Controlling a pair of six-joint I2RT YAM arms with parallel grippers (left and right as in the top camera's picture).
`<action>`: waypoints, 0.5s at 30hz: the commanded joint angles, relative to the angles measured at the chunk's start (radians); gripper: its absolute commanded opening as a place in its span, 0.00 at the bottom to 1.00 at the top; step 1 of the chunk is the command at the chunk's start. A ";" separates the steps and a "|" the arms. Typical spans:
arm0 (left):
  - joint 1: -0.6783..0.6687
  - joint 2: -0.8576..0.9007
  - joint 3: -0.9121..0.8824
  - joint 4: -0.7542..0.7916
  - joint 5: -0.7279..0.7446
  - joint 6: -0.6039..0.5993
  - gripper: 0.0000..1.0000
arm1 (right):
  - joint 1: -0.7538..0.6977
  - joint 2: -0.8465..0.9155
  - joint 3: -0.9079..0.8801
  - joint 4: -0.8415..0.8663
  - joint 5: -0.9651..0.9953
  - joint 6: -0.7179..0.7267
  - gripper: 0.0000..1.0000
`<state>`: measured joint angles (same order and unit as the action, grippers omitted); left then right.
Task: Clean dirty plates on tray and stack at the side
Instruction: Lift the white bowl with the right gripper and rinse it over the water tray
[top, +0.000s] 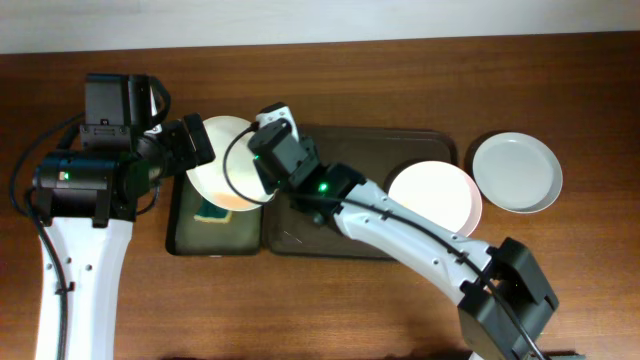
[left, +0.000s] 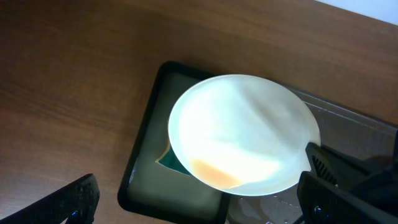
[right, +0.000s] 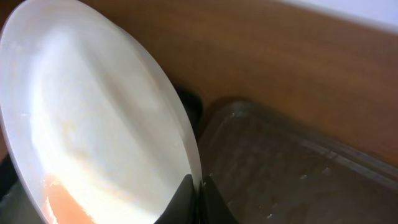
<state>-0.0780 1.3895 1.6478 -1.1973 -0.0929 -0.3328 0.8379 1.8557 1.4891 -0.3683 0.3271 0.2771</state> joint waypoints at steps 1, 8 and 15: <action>0.004 -0.010 0.007 -0.002 0.007 0.009 1.00 | 0.058 -0.008 0.022 0.023 0.204 -0.107 0.04; 0.004 -0.010 0.007 -0.002 0.007 0.009 1.00 | 0.146 -0.008 0.022 0.095 0.452 -0.276 0.04; 0.004 -0.010 0.007 -0.002 0.007 0.009 1.00 | 0.200 -0.008 0.022 0.202 0.570 -0.422 0.04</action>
<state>-0.0723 1.3895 1.6478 -1.1984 -0.0998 -0.3321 1.0122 1.8557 1.4891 -0.2020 0.7959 -0.0429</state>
